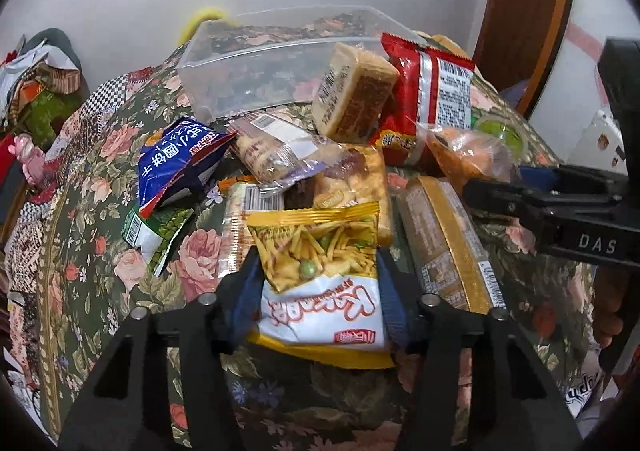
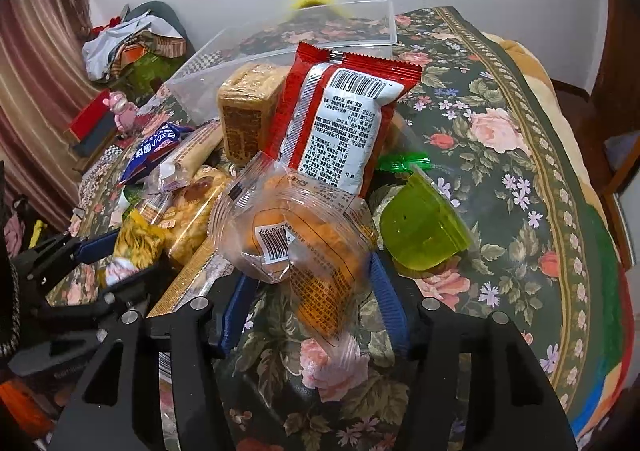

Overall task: Organize snacks
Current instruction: 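Carry both bags over the clear box and open both grippers to drop them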

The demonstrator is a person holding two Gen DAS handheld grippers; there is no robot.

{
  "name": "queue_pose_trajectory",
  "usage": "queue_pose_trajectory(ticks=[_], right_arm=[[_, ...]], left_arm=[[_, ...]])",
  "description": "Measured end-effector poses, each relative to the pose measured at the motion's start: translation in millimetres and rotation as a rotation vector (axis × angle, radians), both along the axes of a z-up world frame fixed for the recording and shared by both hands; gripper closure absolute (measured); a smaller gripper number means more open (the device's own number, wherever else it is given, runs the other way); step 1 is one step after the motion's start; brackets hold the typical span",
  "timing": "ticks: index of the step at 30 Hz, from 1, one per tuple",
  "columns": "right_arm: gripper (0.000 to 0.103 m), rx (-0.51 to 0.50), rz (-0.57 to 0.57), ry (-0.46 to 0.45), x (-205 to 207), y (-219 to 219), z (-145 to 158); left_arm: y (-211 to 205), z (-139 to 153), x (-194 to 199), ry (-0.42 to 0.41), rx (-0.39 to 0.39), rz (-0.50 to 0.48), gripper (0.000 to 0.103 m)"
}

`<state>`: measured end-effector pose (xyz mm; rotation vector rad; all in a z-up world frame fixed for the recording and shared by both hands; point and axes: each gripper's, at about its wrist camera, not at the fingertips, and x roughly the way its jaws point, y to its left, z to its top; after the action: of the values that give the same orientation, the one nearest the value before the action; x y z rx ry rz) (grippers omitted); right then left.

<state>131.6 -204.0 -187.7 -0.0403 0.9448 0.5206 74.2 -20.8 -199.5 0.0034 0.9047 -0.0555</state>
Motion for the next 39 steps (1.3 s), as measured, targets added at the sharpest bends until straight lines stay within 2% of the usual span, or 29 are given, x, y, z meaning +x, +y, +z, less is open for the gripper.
queue_pose_trajectory(ticks=[4, 9, 19, 25, 31, 39], right_arm=[[0.051, 0.019, 0.002, 0.005, -1.6, -3.6, 3.1], [0.051, 0.019, 0.007, -0.032, -8.9, -5.5, 17.0], [0.052, 0.042, 0.004, -0.13, -14.3, -4.0, 56.6], [0.051, 0.058, 0.003, -0.197, -4.8, 4.5, 79.0], [0.051, 0.069, -0.002, -0.255, 9.8, 13.6, 94.1], [0.051, 0.089, -0.018, -0.289, 37.7, 21.9, 103.7]], left_arm=[[7.0, 4.8, -0.7, -0.001, -0.03, 0.013, 0.052], [11.6, 17.9, -6.2, -0.022, -0.055, 0.02, 0.053], [21.6, 71.8, -7.2, -0.17, -0.062, 0.045, 0.053], [30.9, 100.7, 8.5, -0.241, -0.082, 0.052, 0.053], [43.8, 116.9, 29.2, -0.268, -0.089, 0.067, 0.053], [64.7, 125.5, 66.2, -0.271, -0.117, 0.092, 0.053]])
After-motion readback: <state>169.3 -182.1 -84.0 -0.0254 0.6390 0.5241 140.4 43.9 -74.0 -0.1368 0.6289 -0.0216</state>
